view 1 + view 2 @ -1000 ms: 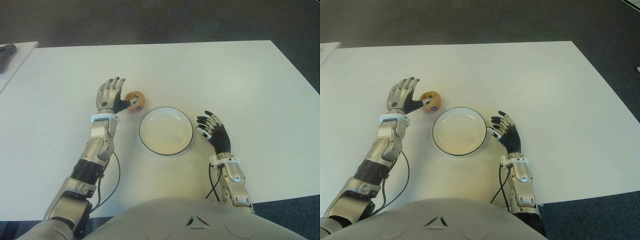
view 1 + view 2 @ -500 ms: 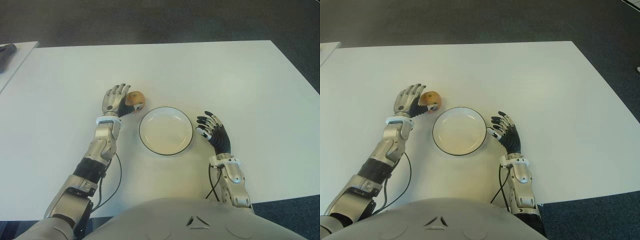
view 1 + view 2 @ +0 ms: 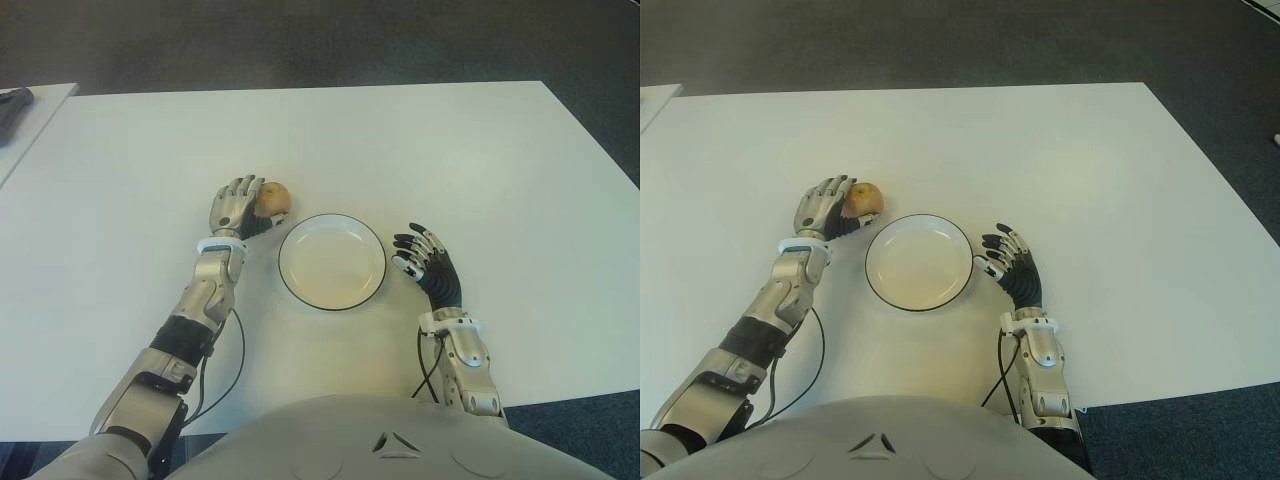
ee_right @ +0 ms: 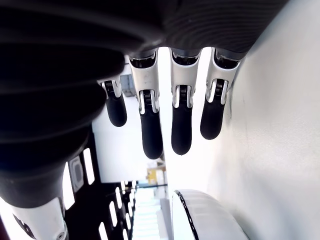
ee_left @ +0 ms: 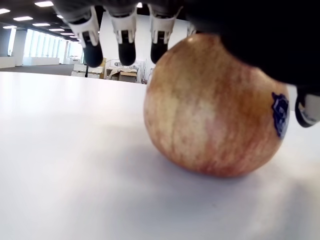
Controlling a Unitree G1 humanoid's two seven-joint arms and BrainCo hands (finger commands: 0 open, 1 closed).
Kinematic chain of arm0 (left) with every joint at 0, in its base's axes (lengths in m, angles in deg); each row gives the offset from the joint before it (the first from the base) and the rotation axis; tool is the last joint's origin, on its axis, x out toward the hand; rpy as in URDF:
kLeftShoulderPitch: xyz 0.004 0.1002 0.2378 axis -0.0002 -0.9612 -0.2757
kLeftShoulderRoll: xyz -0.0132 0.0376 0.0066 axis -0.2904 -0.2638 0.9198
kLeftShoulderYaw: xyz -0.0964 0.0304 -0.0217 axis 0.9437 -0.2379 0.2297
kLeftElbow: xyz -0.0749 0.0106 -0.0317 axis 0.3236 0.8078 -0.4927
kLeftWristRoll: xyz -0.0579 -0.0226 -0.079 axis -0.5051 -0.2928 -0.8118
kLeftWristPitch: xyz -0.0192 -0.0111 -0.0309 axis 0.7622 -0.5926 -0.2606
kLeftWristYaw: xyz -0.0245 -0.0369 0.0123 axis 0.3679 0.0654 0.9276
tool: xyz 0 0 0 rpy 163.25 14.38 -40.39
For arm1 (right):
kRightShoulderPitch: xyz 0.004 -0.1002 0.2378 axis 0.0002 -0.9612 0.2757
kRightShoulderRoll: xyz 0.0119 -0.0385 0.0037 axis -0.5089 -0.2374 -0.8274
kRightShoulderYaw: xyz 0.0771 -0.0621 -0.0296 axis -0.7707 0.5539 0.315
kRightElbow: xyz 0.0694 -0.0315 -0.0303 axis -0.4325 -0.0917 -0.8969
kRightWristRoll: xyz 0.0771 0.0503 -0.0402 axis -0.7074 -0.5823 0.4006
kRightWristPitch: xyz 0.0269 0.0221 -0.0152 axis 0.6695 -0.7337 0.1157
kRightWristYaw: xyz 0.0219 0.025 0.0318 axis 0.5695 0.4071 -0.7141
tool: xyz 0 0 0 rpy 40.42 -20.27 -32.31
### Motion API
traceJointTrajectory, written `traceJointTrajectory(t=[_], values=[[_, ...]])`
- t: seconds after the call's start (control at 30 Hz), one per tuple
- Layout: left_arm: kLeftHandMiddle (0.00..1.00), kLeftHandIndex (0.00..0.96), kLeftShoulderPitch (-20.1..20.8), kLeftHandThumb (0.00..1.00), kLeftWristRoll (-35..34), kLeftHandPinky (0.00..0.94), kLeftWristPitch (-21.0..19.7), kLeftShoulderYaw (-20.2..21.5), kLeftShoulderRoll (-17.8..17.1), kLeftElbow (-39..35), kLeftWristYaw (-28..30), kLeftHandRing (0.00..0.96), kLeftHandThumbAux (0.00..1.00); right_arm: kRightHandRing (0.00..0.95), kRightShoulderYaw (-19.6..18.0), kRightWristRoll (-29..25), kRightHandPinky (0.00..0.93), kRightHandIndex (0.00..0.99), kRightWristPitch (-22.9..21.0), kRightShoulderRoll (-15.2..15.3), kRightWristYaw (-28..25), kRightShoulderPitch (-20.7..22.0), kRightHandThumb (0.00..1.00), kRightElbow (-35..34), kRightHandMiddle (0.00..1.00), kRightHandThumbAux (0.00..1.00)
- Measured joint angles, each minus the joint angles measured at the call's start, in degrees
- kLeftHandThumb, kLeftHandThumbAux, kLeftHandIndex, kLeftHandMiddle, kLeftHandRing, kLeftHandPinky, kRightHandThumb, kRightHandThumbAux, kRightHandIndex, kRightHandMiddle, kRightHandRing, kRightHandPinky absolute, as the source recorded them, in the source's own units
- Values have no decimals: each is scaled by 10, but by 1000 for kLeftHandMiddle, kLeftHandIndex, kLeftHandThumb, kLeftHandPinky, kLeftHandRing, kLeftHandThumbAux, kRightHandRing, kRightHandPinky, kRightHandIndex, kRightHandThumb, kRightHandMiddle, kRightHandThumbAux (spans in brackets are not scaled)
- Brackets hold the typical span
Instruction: Put the apples into the plate.
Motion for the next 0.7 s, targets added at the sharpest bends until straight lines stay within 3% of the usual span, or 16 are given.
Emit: traceJointTrajectory(t=[0.7], values=[[0,12,40,262,-25,61,10,-24,17,96,-73,0,324,287,-2,1,264,170,0,1,2,-1,515,0,335,727]])
